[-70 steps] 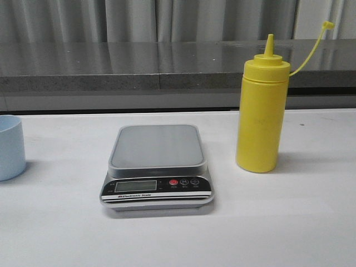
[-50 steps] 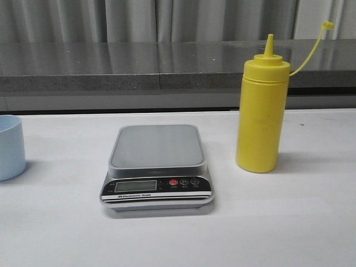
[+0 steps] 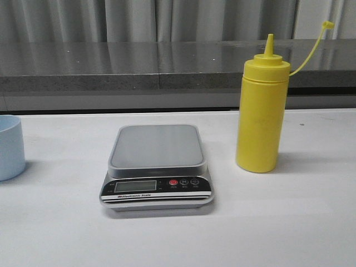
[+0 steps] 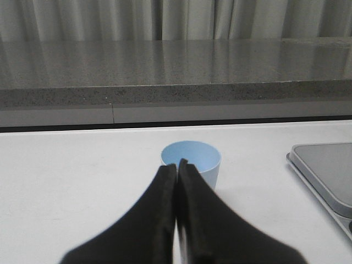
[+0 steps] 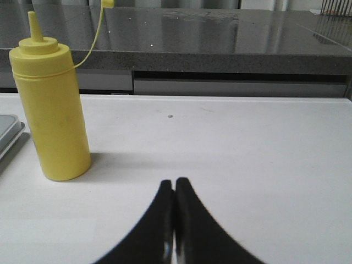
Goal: Pour seasoning into cup on scale with both arms
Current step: 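Move the left gripper down over the light blue cup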
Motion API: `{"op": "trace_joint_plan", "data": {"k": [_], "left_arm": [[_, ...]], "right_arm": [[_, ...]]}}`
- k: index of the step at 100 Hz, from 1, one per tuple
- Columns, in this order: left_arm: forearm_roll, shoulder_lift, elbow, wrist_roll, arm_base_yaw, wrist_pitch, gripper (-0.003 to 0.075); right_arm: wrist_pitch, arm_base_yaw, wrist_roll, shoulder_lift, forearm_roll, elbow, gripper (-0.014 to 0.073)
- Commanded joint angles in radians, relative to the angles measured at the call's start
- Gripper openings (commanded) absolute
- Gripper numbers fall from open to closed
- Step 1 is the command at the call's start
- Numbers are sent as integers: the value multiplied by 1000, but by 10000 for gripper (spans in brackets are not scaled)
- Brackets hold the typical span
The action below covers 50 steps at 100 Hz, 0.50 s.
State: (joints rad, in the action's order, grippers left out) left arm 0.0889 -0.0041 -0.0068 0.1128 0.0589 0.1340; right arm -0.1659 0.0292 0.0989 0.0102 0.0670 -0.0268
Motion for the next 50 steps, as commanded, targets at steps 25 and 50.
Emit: {"op": "trace_joint_plan", "data": {"k": [25,50], "left_arm": [[-4,174,-236,9,-3,-21,-20],[-4,475,-450,9,-3,77,-20]], "right_arm": [[82,-4,-4,21,3,20,-67],[82,-4,-4,21,3,20,-67]]}}
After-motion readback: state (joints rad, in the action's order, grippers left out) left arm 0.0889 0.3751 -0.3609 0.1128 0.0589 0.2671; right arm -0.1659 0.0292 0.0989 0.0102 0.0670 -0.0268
